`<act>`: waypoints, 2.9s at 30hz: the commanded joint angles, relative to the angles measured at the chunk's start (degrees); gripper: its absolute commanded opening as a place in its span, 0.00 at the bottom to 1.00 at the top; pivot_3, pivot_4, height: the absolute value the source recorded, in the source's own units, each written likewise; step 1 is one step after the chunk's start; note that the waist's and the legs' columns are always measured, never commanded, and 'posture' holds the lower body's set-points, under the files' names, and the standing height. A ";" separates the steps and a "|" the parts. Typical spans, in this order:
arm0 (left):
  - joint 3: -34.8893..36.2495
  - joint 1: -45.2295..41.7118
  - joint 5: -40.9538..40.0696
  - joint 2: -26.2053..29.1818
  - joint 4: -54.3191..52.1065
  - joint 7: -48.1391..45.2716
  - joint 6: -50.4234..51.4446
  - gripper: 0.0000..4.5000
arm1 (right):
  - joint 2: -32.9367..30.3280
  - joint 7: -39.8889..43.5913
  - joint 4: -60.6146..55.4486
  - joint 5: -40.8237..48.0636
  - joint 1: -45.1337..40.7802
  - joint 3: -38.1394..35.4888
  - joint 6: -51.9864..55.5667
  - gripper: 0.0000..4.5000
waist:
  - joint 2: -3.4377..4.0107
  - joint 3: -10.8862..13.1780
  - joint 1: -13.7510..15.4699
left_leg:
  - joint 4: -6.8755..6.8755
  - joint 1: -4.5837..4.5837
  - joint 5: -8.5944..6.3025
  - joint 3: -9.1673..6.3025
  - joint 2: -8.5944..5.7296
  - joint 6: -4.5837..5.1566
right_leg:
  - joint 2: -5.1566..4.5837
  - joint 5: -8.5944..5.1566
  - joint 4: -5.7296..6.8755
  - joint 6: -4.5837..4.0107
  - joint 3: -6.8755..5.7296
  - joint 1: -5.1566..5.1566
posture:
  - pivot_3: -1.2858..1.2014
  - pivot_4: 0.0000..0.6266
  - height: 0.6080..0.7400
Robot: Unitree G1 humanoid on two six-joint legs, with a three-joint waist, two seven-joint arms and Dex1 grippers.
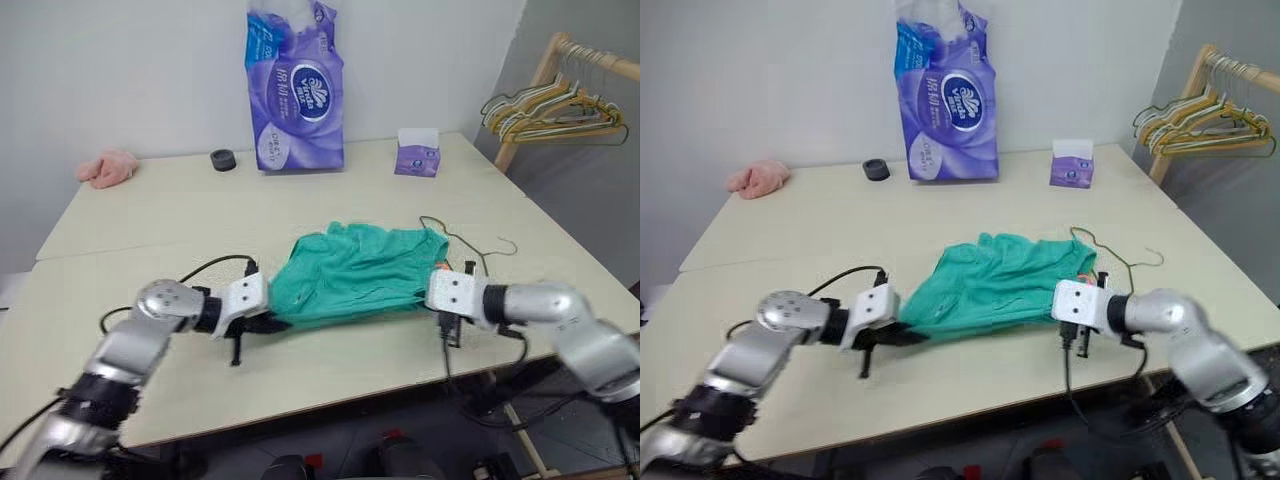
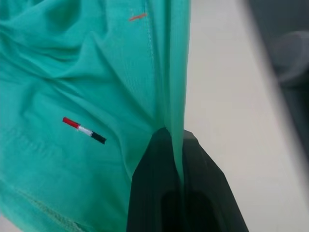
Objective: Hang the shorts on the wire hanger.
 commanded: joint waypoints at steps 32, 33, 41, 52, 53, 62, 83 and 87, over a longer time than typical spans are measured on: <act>-1.95 -50.75 17.89 -9.91 60.88 -3.09 -27.95 0.00 | 22.82 -28.41 70.68 -23.08 -40.23 3.27 -50.95 0.01 | -0.15 0.63 -0.07 | 0.34 -0.88 0.30 1.37 -0.23 0.19 | 0.34 0.72 1.14 -0.08 1.57 -1.96 | 0.50 0.06 1.00; -2.63 -40.24 16.10 -6.97 51.91 -6.20 -23.55 0.00 | 22.98 -28.18 65.53 -23.14 -34.07 3.34 -49.12 0.01 | -0.07 0.60 -0.55 | 0.42 -0.97 0.31 1.33 -0.17 0.19 | 0.40 0.84 1.16 -0.10 1.60 -2.02 | 0.50 0.06 1.00; 0.03 -1.95 4.19 5.85 11.45 -9.56 -0.02 0.00 | 20.77 -21.44 36.92 -21.35 -10.43 1.32 -35.01 0.01 | -0.14 0.50 -1.82 | 1.04 -1.99 0.04 0.94 -0.07 0.03 | 0.21 0.49 1.99 -0.30 1.64 -3.22 | 0.50 0.08 1.00; -0.76 5.15 -1.65 9.65 -0.44 -9.63 4.31 0.00 | 7.20 -8.44 9.33 -14.63 9.13 -0.67 -19.94 0.01 | -0.07 0.60 2.96 | 0.96 0.03 -0.23 0.91 -0.17 0.43 | 0.30 0.24 1.02 0.31 1.48 -0.79 | 0.49 0.09 1.00; -1.12 4.82 -1.61 9.28 -0.46 -9.37 4.46 0.00 | 6.92 -8.39 8.66 -14.51 9.51 -0.82 -19.06 0.01 | -0.09 0.59 2.90 | 0.96 0.02 -0.23 0.95 -0.17 0.43 | 0.30 0.25 1.02 0.32 1.53 -0.80 | 0.48 0.09 1.00; -2.72 4.54 -4.45 7.53 -4.05 -7.59 7.99 0.00 | 2.92 -5.37 5.97 -13.22 11.69 -1.86 -15.73 0.01 | -0.11 0.59 2.64 | 0.93 -0.02 -0.25 0.97 -0.12 0.46 | 0.30 0.24 0.99 0.29 1.54 -0.84 | 0.48 0.09 1.00; 1.20 4.50 -10.74 6.55 -7.69 -3.94 13.21 1.00 | -7.22 7.86 -6.21 -0.72 12.51 -9.72 -0.50 0.95 | -0.04 0.82 2.67 | 0.90 -0.04 -0.26 0.96 -0.08 0.48 | 0.28 0.23 0.90 0.31 1.52 -0.85 | 0.49 0.10 1.00; 5.75 0.24 -12.48 1.47 -4.35 1.23 12.37 1.00 | -2.44 2.16 -7.21 7.71 11.01 -17.84 10.61 0.95 | -0.07 0.81 2.81 | 0.91 -0.04 -0.26 0.95 -0.08 0.47 | 0.27 0.23 0.88 0.32 1.51 -0.83 | 0.48 0.09 1.00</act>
